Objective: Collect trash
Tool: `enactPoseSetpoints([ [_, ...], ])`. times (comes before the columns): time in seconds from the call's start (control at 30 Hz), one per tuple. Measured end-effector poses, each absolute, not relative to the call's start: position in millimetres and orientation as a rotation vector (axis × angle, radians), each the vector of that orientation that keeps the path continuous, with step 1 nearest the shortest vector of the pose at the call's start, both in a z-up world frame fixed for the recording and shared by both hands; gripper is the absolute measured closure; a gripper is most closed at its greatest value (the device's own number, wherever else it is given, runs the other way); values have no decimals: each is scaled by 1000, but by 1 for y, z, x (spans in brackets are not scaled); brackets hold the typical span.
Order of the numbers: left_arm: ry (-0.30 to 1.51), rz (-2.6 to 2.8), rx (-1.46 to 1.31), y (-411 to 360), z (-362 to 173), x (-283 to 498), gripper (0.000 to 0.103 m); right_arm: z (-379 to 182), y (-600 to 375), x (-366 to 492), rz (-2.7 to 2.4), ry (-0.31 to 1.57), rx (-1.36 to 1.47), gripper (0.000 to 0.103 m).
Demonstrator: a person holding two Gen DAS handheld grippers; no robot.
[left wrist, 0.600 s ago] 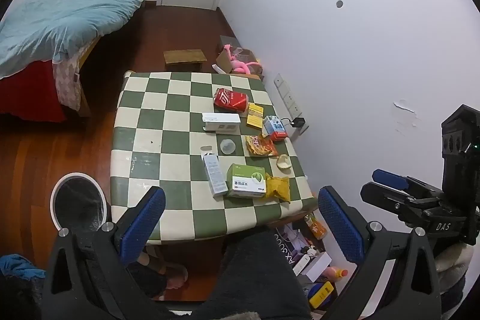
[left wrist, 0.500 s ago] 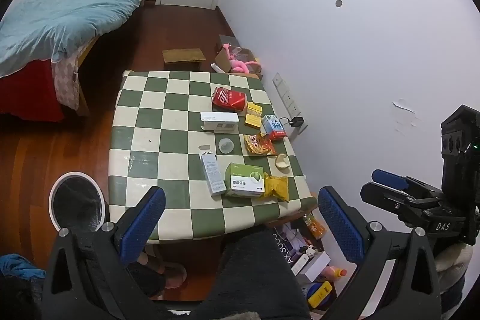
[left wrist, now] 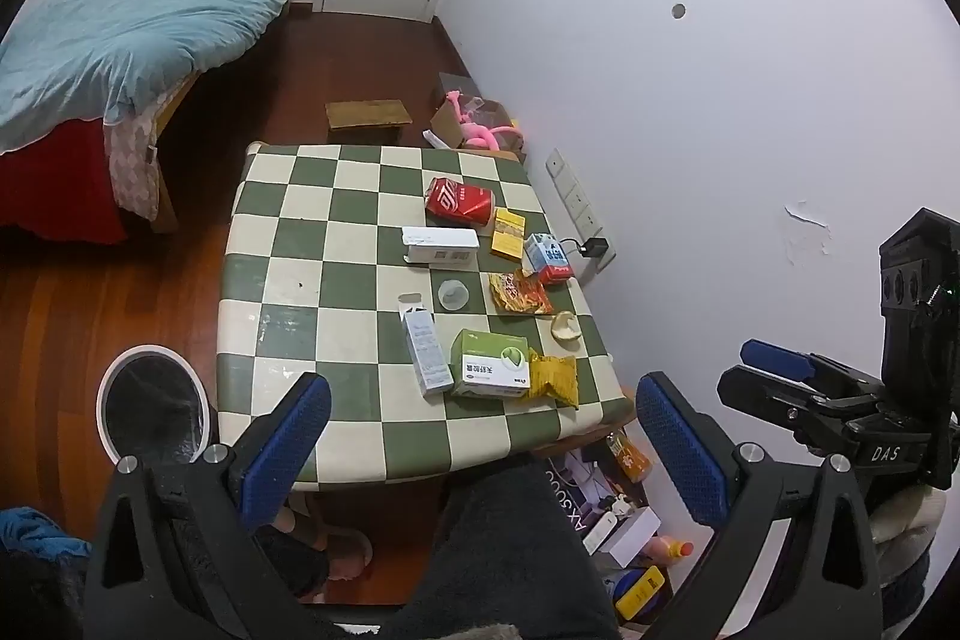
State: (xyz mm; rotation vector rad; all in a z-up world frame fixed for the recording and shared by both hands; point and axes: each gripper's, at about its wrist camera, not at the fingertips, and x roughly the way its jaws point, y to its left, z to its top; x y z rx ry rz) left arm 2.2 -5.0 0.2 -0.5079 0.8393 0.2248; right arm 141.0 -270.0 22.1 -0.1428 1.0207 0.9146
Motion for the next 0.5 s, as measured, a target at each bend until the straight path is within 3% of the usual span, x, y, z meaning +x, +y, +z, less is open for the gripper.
enactPoseSetpoints([
  [0.5,819,226,-529,7,2,-3,0,23,-252,137,943,1021,-176,0],
])
